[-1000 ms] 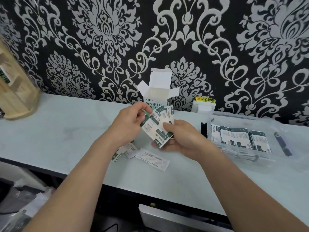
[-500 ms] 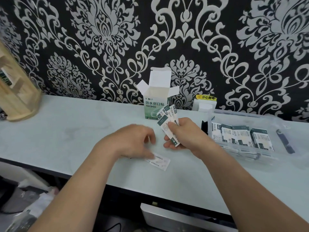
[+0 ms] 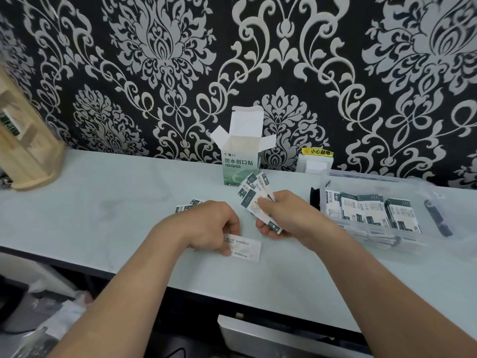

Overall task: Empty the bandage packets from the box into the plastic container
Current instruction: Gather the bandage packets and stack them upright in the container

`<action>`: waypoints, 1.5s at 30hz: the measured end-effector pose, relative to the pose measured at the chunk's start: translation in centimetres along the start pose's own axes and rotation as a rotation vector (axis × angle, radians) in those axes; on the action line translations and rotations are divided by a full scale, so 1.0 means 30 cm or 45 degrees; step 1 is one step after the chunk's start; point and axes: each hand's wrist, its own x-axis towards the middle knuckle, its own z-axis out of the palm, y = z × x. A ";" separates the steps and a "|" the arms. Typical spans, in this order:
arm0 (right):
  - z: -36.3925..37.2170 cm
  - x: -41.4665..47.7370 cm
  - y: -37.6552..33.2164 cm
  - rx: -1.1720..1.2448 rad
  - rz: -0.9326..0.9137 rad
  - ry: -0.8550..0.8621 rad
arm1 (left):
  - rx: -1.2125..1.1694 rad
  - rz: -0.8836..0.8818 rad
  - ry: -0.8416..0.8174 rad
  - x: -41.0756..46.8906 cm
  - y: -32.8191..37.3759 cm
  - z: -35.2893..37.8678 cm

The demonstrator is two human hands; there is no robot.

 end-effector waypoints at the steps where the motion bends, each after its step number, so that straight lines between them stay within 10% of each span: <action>1: -0.001 -0.004 0.000 0.036 0.011 -0.009 | -0.089 0.022 0.082 -0.006 -0.002 -0.002; 9: 0.020 -0.030 -0.021 0.708 0.127 -0.342 | -0.703 0.208 0.909 0.013 0.017 -0.016; 22: 0.014 -0.058 -0.049 0.430 -0.131 -0.384 | -1.211 0.146 0.569 -0.025 0.034 -0.053; 31: -0.073 -0.078 -0.066 0.712 -0.099 -0.698 | -1.551 0.282 0.818 -0.021 0.105 -0.053; 38: -0.110 -0.117 -0.088 0.222 -0.228 -0.559 | -1.105 0.486 1.067 -0.019 0.174 -0.054; 45: -0.106 -0.131 -0.117 0.539 -0.391 0.002 | -1.235 0.165 1.349 0.042 0.209 -0.050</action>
